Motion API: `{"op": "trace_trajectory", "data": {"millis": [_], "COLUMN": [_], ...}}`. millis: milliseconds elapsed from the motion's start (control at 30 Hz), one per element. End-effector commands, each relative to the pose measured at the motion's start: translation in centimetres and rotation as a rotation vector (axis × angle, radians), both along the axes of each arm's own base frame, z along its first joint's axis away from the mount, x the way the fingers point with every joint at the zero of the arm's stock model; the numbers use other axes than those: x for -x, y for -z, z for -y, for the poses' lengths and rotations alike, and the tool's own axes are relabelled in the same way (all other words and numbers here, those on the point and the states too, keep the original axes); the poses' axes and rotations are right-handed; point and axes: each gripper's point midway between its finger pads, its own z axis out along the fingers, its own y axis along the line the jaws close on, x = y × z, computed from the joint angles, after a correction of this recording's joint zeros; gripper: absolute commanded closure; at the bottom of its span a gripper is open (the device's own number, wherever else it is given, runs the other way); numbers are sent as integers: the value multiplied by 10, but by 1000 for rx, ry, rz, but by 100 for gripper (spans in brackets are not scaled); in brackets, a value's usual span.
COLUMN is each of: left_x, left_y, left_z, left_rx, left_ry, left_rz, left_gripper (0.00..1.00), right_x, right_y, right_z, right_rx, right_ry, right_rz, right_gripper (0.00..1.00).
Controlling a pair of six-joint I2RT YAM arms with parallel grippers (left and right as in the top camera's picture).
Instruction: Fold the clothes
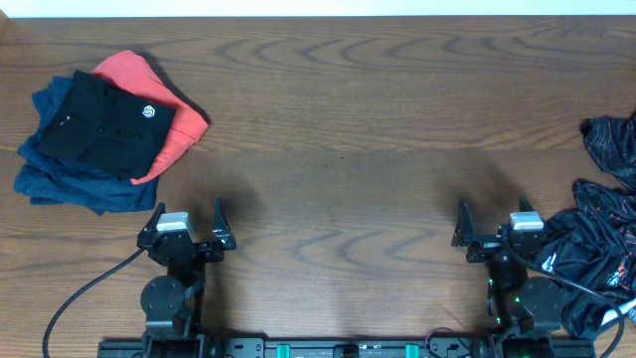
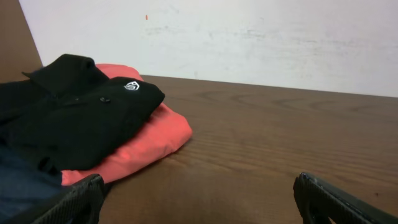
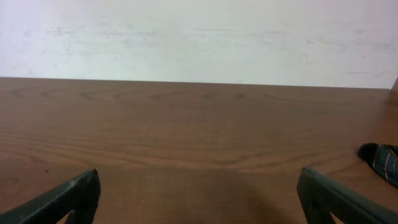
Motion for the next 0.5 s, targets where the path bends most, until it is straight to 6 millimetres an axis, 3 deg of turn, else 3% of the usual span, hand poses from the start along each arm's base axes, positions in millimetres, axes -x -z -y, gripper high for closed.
{"op": "trace_trajectory", "data": {"millis": [0, 467], "left_x": [0, 0], "left_y": [17, 17], "left_z": [-1, -1], "left_rx": [-9, -9], "left_ry": [-3, -2], "left_rz": [-43, -43], "left_gripper": [2, 2], "right_x": [0, 0], "right_y": [2, 2], "right_z": [1, 1], "right_rx": [11, 11], "right_ry": [1, 2], "right_rz": [-1, -1], "right_gripper": [1, 1]}}
